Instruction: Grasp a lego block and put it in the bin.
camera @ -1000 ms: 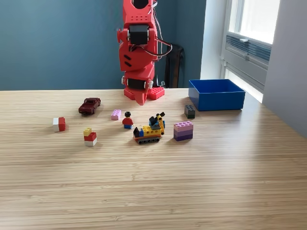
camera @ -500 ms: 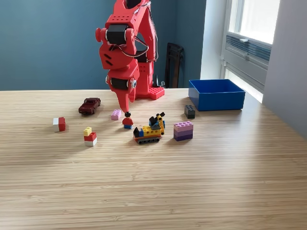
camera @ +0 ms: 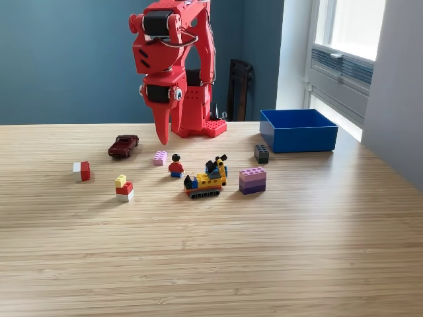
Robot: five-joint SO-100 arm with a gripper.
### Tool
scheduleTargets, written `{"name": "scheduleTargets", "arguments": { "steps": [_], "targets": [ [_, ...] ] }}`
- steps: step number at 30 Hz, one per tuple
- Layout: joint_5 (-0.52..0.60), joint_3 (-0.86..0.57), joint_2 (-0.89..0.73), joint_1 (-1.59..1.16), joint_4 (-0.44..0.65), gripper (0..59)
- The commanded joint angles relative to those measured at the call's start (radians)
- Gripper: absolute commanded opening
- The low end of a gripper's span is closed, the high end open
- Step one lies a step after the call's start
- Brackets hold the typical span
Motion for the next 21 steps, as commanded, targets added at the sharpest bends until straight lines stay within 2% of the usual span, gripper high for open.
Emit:
{"name": "scheduleTargets", "arguments": {
  "steps": [1, 11, 21],
  "targets": [
    [-0.054, 0.095, 0.094, 0.003, -0.067, 25.2],
    [-0.179, 0.218, 0.181, 0.02, -0.167, 29.0],
    [-0.27, 0.316, 0.27, 0.037, -0.235, 30.1]
  ]
}}
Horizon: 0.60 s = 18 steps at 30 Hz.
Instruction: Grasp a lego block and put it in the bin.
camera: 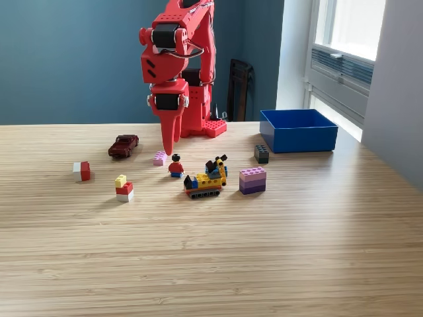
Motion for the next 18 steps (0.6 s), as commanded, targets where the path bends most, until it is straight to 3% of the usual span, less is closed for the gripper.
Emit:
{"name": "scheduleTargets", "arguments": {
  "steps": [1, 10, 18],
  "targets": [
    [-0.035, 0.015, 0.064, 0.025, -0.04, 30.3],
    [-0.089, -0.025, 0.048, 0.087, -0.123, 30.5],
    [-0.087, 0.029, 0.044, 0.118, -0.146, 29.2]
  ]
}}
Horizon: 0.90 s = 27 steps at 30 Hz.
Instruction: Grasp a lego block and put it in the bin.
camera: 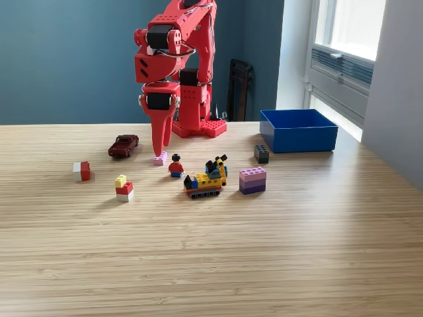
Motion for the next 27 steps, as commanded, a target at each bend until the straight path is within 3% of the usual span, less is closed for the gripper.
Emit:
{"name": "scheduleTargets", "arguments": {
  "steps": [1, 11, 23, 27],
  "targets": [
    [0.012, 0.015, 0.026, 0.023, -0.031, 29.0],
    [0.101, 0.095, 0.026, 0.055, -0.078, 25.7],
    [0.054, 0.135, 0.026, 0.081, -0.16, 24.3],
    [0.049, 0.149, 0.026, 0.081, -0.19, 20.4]
  ]
}}
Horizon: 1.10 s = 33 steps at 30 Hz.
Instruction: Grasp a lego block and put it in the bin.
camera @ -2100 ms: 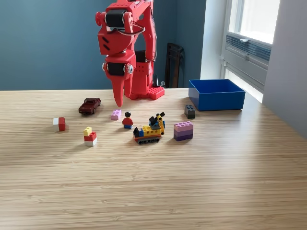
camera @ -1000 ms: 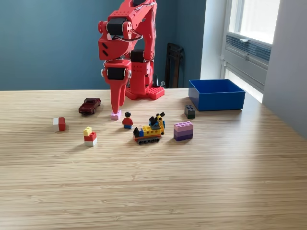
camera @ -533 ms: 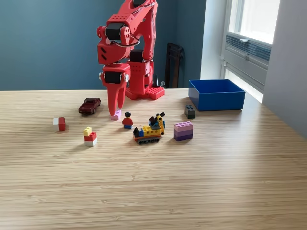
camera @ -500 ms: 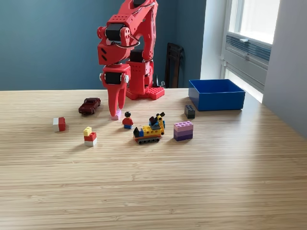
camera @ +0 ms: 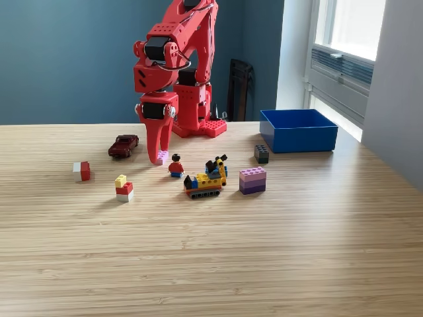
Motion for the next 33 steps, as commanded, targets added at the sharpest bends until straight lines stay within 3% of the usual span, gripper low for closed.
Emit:
{"name": "scheduleTargets", "arguments": {
  "steps": [1, 7, 15, 26, 33],
  "targets": [
    [-0.005, 0.006, 0.026, 0.006, -0.038, 17.6],
    [0.012, 0.009, 0.026, 0.005, -0.054, 0.1],
    [0.023, -0.086, 0.026, -0.025, 0.009, 0.0],
    [0.155, -0.62, 0.021, -0.31, 0.396, 0.0],
    [0.261, -0.844, -0.103, -0.577, 0.511, 0.0]
  ]
}}
